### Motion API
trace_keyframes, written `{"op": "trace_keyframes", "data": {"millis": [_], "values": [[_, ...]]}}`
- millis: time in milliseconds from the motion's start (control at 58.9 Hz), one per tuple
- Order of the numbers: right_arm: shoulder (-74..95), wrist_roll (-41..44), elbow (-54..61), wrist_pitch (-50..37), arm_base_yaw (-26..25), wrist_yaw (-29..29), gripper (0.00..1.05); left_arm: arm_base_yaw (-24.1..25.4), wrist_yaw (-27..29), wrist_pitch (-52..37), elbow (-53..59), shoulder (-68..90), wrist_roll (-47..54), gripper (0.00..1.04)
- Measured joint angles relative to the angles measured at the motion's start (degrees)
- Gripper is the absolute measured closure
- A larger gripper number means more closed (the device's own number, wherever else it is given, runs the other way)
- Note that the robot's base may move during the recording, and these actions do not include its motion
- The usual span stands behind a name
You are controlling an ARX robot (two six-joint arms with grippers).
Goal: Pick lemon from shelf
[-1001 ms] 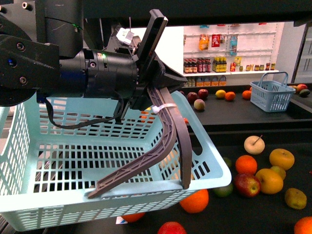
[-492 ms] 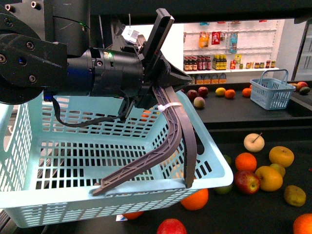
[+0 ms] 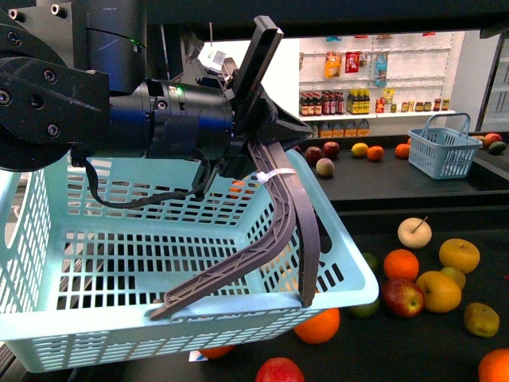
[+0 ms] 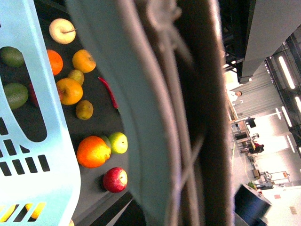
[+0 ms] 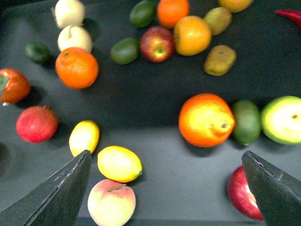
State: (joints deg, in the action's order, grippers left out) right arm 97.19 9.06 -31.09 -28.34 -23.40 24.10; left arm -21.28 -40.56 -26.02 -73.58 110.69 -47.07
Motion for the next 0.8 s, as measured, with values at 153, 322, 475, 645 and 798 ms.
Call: {"op": "trace_keyframes", "data": {"millis": [153, 322, 475, 645, 798], "values": [[13.44, 9.55, -5.92, -1.29, 2.78, 3.78, 0.07, -0.04, 0.02, 0.0, 0.0, 0.0, -0.11, 0.98], [24.79, 20.61, -11.37, -0.2, 5.75, 5.6, 0.07, -0.04, 0.04, 0.0, 0.0, 0.0, -0.13, 0.98], [32.28, 30.27, -16.65, 3.67, 7.87, 5.31, 0.07, -0.04, 0.04, 0.0, 0.0, 0.0, -0.07, 0.98], [38.23, 36.02, -22.73, 6.43, 10.58, 6.86, 0.07, -0.04, 0.02, 0.0, 0.0, 0.0, -0.07, 0.98], [40.92, 37.55, -26.82, 7.91, 13.22, 8.07, 0.07, -0.04, 0.02, 0.0, 0.0, 0.0, -0.09, 0.98]]}}
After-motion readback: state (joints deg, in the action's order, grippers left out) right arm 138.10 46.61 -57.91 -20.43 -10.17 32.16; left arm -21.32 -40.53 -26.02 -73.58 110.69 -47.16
